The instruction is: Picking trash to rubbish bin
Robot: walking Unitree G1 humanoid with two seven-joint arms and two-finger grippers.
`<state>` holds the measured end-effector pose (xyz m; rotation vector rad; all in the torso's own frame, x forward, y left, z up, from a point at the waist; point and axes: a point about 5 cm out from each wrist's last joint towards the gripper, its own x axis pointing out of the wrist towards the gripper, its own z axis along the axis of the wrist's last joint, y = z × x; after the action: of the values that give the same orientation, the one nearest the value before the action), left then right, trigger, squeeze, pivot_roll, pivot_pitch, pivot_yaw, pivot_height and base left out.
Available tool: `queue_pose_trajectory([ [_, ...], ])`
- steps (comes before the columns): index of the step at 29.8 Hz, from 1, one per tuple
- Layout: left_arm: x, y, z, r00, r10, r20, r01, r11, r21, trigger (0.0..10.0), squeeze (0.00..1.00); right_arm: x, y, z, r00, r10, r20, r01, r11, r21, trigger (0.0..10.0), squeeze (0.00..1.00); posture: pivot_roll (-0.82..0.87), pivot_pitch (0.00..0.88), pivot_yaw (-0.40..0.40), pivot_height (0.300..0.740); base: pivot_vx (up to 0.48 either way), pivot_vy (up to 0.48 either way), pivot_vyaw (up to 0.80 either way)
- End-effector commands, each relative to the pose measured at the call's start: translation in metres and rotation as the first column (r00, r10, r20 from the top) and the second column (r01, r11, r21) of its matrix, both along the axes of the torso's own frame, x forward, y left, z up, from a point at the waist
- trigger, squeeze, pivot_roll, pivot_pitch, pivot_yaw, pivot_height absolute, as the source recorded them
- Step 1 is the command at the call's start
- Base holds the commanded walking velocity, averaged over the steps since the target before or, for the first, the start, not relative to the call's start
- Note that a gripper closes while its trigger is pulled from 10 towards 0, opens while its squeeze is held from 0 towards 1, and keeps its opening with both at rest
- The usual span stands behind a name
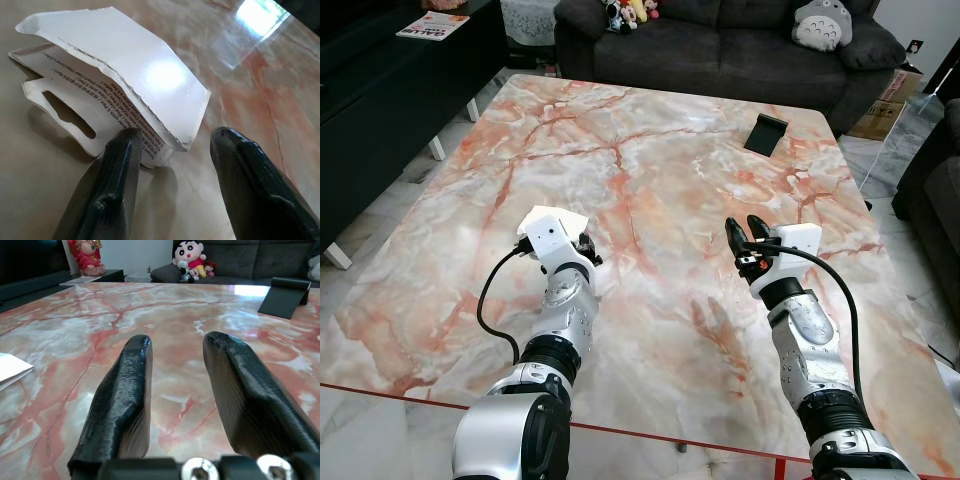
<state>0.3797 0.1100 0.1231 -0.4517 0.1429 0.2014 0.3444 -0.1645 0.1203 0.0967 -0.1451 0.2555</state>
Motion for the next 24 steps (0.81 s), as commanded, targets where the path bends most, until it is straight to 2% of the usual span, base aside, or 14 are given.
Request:
queue_pose_trajectory([
  [1,0.0034,-0.0043,0.0075,1.000,-0.007,0.024,0.007,1.000,-0.010,10.0,0.00,-0.0012,-0.0036,0.0013,1.000,-0.005,0.002,0.005,1.000,-0.007,10.0,0.00,-0.12,0.099,-0.102,0.740,0.000,0.000,0.00],
  [12,0.0061,-0.0032,0.0158,0.998,-0.001,0.058,0.002,1.000,-0.019,10.0,0.00,-0.0018,-0.0036,0.0007,1.000,-0.005,0.000,0.005,1.000,-0.007,10.0,0.00,-0.12,0.106,-0.101,0.740,0.000,0.000,0.00],
  [24,0.0044,-0.0010,0.0073,1.000,0.002,0.025,-0.001,1.000,-0.016,10.0,0.00,-0.0028,-0.0043,0.0006,1.000,-0.006,0.000,0.006,1.000,-0.008,10.0,0.00,-0.13,0.111,-0.105,0.740,0.000,0.000,0.00],
])
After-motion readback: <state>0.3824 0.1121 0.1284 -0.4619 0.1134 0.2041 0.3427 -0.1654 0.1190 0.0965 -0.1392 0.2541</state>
